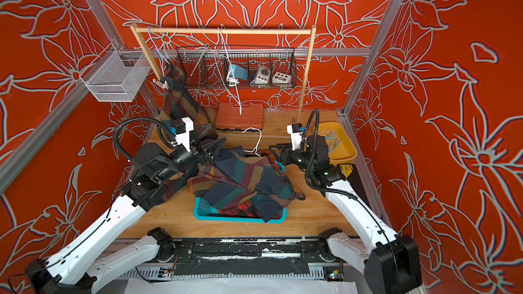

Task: Remove the clothespins securing long-sleeve shirts to the hanger
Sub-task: Pick up the hanger from the bin.

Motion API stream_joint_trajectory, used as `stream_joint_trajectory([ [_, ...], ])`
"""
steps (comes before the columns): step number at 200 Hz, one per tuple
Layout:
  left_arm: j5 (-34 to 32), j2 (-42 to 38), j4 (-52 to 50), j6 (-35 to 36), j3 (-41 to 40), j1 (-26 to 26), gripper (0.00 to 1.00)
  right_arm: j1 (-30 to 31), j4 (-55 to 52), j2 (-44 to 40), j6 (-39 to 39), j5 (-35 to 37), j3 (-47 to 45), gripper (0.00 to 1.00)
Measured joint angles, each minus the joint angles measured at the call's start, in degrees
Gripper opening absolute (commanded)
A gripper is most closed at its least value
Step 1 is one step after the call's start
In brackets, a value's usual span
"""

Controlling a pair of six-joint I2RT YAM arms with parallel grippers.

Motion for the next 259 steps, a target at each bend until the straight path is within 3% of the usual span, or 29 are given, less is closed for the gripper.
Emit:
stream_joint_trajectory([
  [102, -0.5, 0.0, -0.7, 0.0, 0.0, 0.0, 0.89, 8.6, 9.5, 12.2, 0.8, -0.1, 5.6, 0.48],
  [111, -0.5, -0.1, -0.8, 0.0, 0.0, 0.0, 0.89, 8.9, 10.1, 13.2, 0.9, -0.1, 6.1, 0.42],
  [142, -0.7, -0.2, -0.9, 0.0, -0.5, 0.0, 0.89, 9.2, 12.2, 16.3, 1.9, -0.4, 7.9, 0.01],
  [157, -0.9, -0.2, -1.3, 0.1, -0.6, 0.0, 0.89, 9.2, 12.6, 16.5, 0.7, -1.3, 8.4, 0.00],
  [188, -1.5, -0.2, -2.1, 0.5, -0.6, 0.0, 0.89, 9.5, 10.1, 13.5, -4.1, -2.1, 9.9, 0.00],
  [216, -2.3, -0.5, -3.0, 0.7, -1.1, 0.0, 0.89, 9.2, 6.5, 5.2, -11.1, -2.8, 10.0, 0.00],
  [259, -3.5, -1.4, -5.0, 1.2, -1.7, 0.0, 0.89, 5.1, 3.6, -5.8, -19.4, -9.6, 10.2, 0.00],
])
